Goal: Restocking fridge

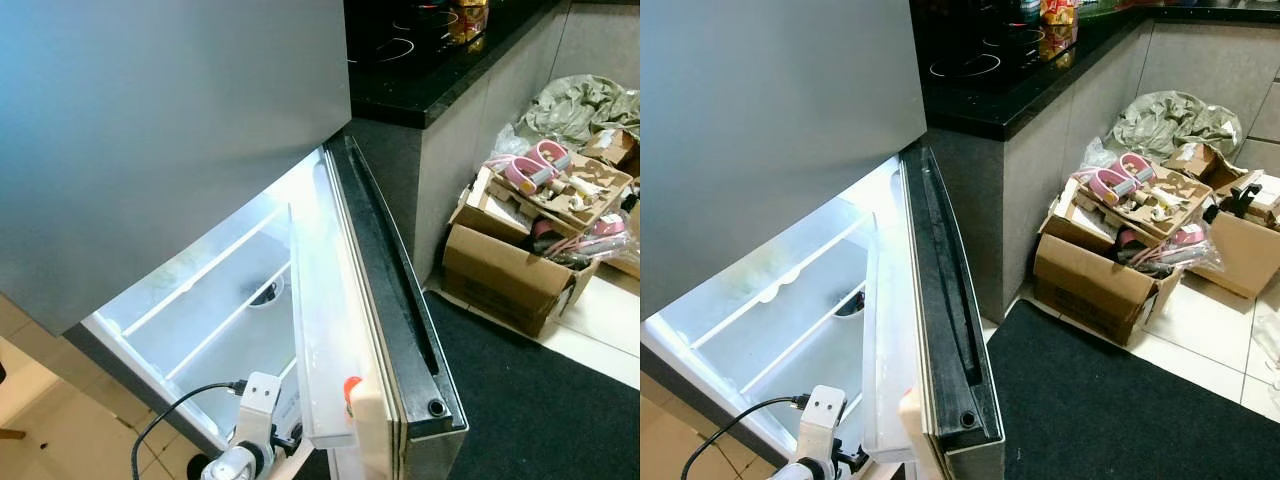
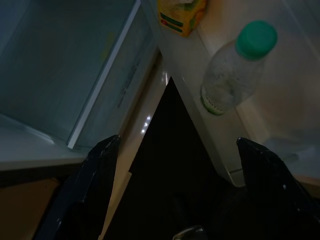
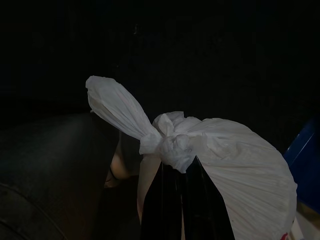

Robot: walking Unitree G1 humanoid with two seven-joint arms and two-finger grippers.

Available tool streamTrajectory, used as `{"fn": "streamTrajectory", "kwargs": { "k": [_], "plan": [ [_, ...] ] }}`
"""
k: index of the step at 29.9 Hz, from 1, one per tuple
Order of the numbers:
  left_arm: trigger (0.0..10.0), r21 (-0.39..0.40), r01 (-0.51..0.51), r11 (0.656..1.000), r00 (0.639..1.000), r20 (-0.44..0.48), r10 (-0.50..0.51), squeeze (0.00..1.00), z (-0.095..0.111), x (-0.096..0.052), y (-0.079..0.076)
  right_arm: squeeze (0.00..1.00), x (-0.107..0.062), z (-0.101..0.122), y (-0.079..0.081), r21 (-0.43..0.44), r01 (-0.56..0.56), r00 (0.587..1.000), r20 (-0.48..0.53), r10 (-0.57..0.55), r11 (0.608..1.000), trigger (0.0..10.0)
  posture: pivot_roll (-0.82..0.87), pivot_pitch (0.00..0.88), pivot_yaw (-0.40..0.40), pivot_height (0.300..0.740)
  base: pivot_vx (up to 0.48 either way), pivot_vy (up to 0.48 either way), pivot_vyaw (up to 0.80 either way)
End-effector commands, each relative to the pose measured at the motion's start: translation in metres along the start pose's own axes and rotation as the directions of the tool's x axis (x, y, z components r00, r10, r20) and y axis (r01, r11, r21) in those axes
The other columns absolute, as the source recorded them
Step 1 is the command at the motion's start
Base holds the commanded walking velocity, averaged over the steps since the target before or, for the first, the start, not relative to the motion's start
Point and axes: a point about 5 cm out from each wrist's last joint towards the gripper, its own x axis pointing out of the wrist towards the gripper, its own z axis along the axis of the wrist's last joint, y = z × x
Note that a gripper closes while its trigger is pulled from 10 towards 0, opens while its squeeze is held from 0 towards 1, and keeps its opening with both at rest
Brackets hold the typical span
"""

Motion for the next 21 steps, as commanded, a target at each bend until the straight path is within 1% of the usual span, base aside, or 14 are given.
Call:
{"fn": "streamTrajectory", "kwargs": {
  "k": [1, 15, 21],
  "plan": [
    [10.0, -0.010, 0.001, 1.000, 1.000, -0.017, -0.001, 0.00, -0.0045, -0.0014, -0.0004, 0.00, -0.0011, -0.0047, 0.0055, 0.001, -0.013, 1.000, -0.009, 0.013, 1.000, 10.0, -0.15, 0.068, 0.132, 0.726, -0.360, 0.000, 0.00],
    [10.0, -0.015, 0.003, 1.000, 1.000, -0.015, -0.004, 0.00, -0.0031, -0.0007, -0.0007, 0.00, -0.0007, -0.0031, 0.0062, 0.002, -0.013, 1.000, -0.007, 0.013, 1.000, 10.0, -0.15, 0.071, 0.133, 0.726, -0.402, 0.000, 0.00],
    [10.0, -0.012, -0.007, 1.000, 1.000, -0.015, 0.007, 0.00, -0.0022, -0.0006, 0.0009, 0.00, -0.0004, -0.0024, 0.0069, -0.004, -0.016, 1.000, -0.007, 0.016, 1.000, 10.0, -0.15, 0.072, 0.130, 0.726, -0.326, 0.000, 0.00]
  ]
}}
